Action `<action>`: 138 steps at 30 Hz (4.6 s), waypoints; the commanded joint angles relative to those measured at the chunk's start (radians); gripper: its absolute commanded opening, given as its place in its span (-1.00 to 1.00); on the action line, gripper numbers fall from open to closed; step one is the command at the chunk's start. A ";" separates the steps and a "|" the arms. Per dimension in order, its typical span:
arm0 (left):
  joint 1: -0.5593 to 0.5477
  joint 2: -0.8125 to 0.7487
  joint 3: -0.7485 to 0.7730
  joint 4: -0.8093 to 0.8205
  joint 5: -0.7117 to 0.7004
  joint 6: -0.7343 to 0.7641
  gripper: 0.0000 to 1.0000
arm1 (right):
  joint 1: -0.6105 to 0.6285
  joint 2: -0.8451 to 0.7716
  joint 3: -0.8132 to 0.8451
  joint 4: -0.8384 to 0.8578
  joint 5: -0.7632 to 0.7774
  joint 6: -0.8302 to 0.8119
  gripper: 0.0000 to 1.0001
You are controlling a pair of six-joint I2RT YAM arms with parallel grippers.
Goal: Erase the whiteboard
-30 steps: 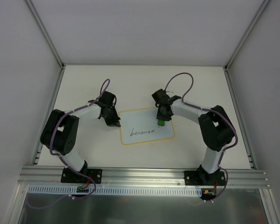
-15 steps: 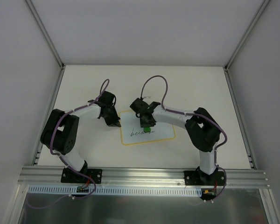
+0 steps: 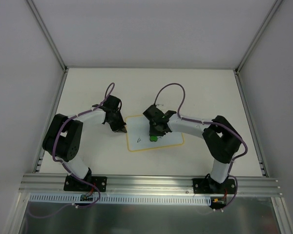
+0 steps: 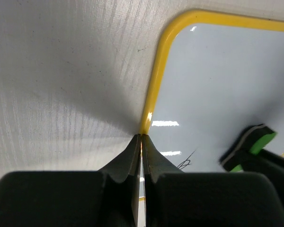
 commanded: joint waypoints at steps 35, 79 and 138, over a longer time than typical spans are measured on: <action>0.011 0.007 -0.021 -0.053 -0.045 -0.024 -1.00 | 0.171 0.241 0.203 -0.247 -0.009 0.002 -0.99; 0.037 -0.324 0.134 -0.114 -0.104 0.218 0.27 | -0.995 0.009 0.158 -0.169 0.024 -0.394 -0.59; 0.035 -0.982 0.557 -0.370 -0.735 0.579 0.97 | -1.017 -1.110 0.367 -0.278 -0.246 -0.757 0.98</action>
